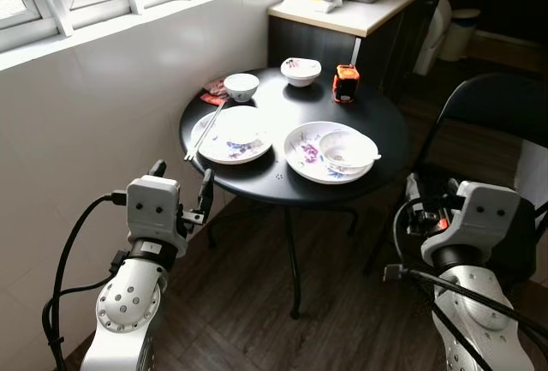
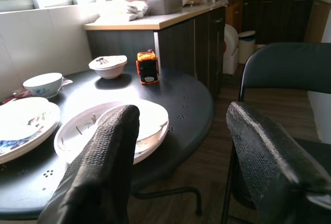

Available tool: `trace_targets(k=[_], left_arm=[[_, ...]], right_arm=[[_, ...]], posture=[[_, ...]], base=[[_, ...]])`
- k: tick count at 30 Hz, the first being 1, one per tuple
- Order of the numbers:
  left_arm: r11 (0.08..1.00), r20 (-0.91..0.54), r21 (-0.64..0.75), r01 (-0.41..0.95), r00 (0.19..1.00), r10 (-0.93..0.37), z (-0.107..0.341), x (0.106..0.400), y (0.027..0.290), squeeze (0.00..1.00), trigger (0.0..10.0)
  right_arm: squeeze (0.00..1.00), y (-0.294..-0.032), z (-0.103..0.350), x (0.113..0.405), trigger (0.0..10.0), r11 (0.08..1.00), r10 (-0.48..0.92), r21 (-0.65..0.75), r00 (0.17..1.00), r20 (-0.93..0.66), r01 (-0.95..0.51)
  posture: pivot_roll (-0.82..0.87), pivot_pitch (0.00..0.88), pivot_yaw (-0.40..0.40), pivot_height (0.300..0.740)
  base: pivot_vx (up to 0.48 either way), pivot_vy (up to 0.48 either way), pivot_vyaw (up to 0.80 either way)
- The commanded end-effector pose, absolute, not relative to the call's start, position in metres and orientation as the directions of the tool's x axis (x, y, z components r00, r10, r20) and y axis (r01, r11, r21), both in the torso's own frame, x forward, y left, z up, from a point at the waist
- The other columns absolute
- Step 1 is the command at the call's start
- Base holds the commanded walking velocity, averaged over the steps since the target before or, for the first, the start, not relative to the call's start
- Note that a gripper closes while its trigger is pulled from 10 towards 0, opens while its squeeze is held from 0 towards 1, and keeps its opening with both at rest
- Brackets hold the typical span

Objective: Kitchen organization

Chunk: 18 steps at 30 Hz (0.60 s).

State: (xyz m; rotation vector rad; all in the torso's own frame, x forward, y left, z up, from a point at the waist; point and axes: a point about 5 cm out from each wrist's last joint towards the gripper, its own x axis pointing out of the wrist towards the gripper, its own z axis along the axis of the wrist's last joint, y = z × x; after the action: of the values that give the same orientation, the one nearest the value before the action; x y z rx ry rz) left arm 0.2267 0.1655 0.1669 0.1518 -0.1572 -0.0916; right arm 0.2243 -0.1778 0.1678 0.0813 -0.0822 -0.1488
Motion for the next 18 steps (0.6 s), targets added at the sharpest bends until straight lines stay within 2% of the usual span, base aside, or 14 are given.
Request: trace_targets(k=[1, 16, 18], left_arm=[[0.985, 0.140, 0.152, 0.084, 0.984, -0.106, 0.1670, 0.2263, 0.1650, 0.00, 10.0], [0.985, 0.136, 0.149, 0.089, 0.985, -0.110, 0.1660, 0.2256, 0.1640, 0.00, 10.0], [0.984, 0.134, 0.151, 0.090, 0.985, -0.111, 0.1655, 0.2259, 0.1640, 0.00, 10.0]], right_arm=[[0.00, -0.1759, 0.1677, 0.2235, 10.0, 0.989, -0.133, 0.068, 0.988, 0.073, 0.128], [0.00, -0.1687, 0.1636, 0.2215, 10.0, 0.998, -0.057, -0.023, 0.997, 0.051, 0.058], [0.00, -0.1670, 0.1624, 0.2221, 10.0, 0.997, -0.039, -0.070, 0.997, 0.060, 0.043]], posture=[[0.06, 0.000, -0.036, 0.740], [0.06, 0.000, -0.040, 0.740], [0.06, 0.000, -0.035, 0.740]], base=[[0.000, 0.000, 0.00], [0.000, 0.000, 0.00], [0.000, 0.000, 0.00]])
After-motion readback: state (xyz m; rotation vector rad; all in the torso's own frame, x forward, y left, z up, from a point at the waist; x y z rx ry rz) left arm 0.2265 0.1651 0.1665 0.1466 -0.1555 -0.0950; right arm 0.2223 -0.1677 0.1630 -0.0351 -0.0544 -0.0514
